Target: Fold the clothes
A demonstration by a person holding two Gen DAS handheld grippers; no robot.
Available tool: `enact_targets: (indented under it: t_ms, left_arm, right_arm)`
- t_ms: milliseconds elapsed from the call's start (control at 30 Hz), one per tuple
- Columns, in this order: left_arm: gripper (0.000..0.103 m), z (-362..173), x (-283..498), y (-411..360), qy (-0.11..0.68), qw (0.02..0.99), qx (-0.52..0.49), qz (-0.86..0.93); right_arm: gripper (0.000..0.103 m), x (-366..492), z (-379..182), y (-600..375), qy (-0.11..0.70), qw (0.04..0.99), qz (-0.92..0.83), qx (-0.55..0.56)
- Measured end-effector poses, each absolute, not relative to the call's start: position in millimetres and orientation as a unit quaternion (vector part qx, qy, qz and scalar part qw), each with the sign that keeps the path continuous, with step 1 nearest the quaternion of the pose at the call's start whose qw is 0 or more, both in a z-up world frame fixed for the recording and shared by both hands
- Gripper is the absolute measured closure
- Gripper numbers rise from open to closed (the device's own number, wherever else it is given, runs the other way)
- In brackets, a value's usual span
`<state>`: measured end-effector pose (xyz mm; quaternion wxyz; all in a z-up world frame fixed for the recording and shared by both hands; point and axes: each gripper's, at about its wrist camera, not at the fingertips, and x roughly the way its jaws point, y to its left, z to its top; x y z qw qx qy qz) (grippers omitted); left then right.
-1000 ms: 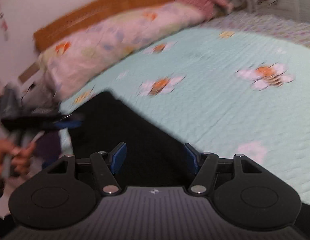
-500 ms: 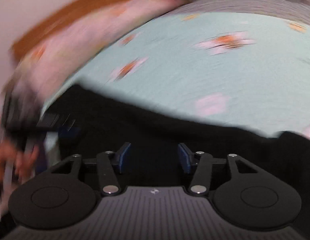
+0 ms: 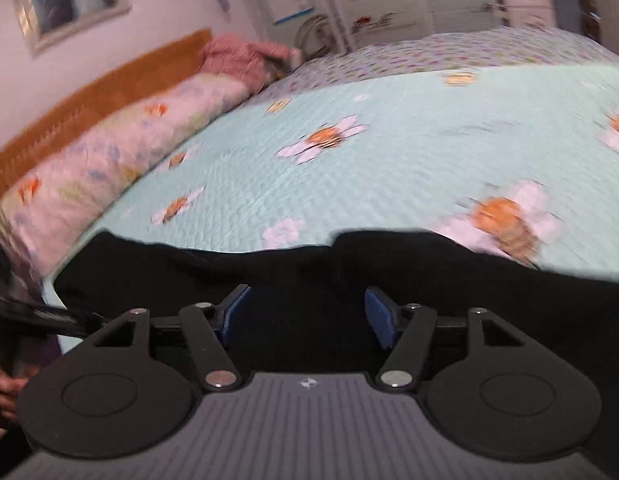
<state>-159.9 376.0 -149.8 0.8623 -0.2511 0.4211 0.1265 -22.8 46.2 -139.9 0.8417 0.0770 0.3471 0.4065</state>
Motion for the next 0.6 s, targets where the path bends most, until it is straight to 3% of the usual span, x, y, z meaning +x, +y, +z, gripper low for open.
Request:
enact_targets:
  t_ms: [200, 267, 333, 600]
  left_arm:
    - [0.038, -151, -149, 366, 0.435, 0.856, -0.235, 0.154]
    - [0.038, -149, -149, 367, 0.435, 0.851, -0.244, 0.163]
    - [0.038, -144, -155, 360, 0.433, 0.850, -0.249, 0.168]
    - [0.040, -106, -150, 287, 0.394, 0.884, -0.250, 0.024]
  right_arm:
    - [0.035, -52, -148, -136, 0.291, 0.878, 0.258, 0.279]
    - [0.028, -64, -163, -183, 0.289, 0.877, 0.197, 0.330]
    - [0.027, -73, -179, -226, 0.291, 0.869, 0.138, 0.375]
    - [0.024, -64, -230, -248, 0.306, 0.806, 0.113, 0.494]
